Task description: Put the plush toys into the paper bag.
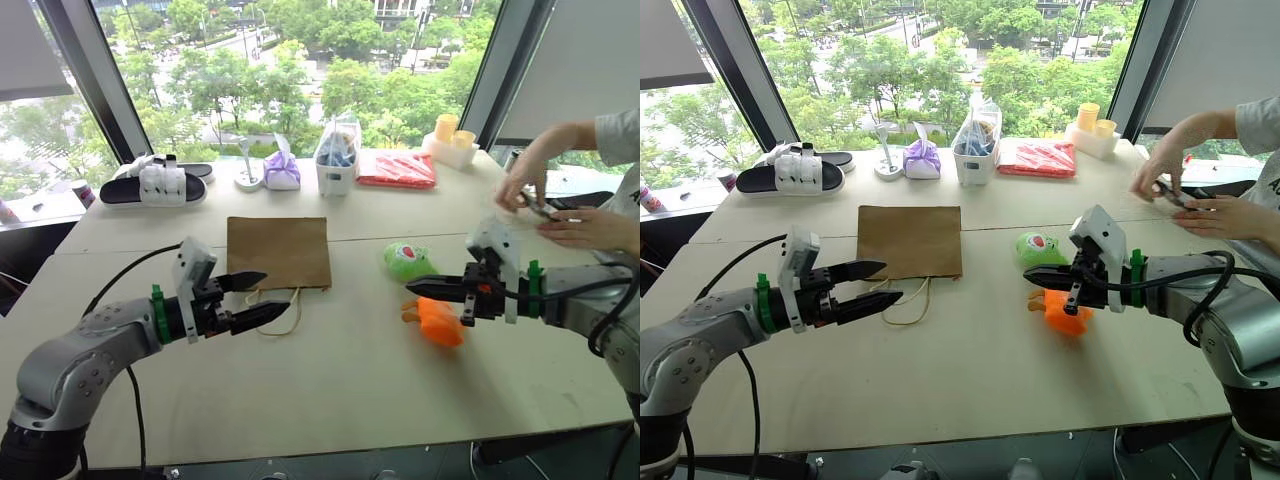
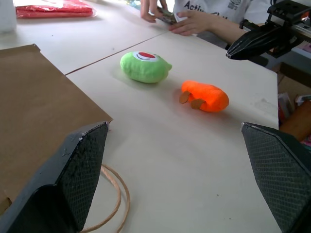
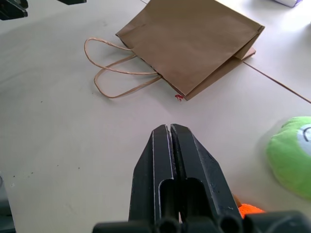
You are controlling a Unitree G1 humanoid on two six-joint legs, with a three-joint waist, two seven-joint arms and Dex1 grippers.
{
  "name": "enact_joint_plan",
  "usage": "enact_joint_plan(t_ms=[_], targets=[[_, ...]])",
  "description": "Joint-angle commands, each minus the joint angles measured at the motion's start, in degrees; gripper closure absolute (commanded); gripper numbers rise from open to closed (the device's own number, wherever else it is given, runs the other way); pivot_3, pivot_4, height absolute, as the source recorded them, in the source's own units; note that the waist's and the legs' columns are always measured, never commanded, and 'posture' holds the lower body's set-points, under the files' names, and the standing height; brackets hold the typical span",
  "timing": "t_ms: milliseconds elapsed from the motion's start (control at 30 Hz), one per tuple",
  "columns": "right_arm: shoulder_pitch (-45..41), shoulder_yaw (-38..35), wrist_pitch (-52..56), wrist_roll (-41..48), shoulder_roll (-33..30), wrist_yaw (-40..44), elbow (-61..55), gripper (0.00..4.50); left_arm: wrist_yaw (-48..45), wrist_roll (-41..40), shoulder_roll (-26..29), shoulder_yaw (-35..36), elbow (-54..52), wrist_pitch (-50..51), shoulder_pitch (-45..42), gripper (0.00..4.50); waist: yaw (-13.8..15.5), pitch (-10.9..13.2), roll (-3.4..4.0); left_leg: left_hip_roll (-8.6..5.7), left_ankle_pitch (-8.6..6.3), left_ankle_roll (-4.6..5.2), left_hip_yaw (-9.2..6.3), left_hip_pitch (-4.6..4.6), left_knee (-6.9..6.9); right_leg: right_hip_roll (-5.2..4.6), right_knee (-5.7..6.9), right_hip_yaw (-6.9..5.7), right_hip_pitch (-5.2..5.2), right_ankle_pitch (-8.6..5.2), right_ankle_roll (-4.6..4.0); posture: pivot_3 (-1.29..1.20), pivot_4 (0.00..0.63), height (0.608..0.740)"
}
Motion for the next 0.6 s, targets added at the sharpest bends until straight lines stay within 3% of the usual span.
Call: enact_joint_plan(t_ms=[33,233,600], targets=[[-2.16,-0.02,-0.77,0.43,-0.06,-0.32,-0.74,4.50,0.07,1.52,1.28,1.95,-1.12,-1.94,0.02,0.03,-0.02,0.00,0.00,0.00,0.00,0.00,0.00,0.00,0.00,0.00,0.00,0.00,0.00,0.00,0.00,0.00,0.150,0.740],[-3.57,1.63,-1.73,-0.56,-0.39,0.83,0.93,4.50,0.27,-3.51,0.80,3.55,-2.46,0.21,-0.07,0.03,-0.04,0.00,0.00,0.01,0.00,0.00,-0.01,0.00,-0.01,0.00,-0.01,-0.01,0.00,0.00,0.00,0.00,0.150,0.740],[-2.36,2.44,-1.86,-1.05,-0.36,0.55,0.67,4.50,-1.04,-0.56,2.16,0.27,0.41,-0.30,-3.00,0.03,0.05,0.00,0.00,0.00,0.00,0.00,0.00,0.00,0.00,0.01,0.00,-0.01,0.00,0.00,0.00,0.00,0.150,0.740]])
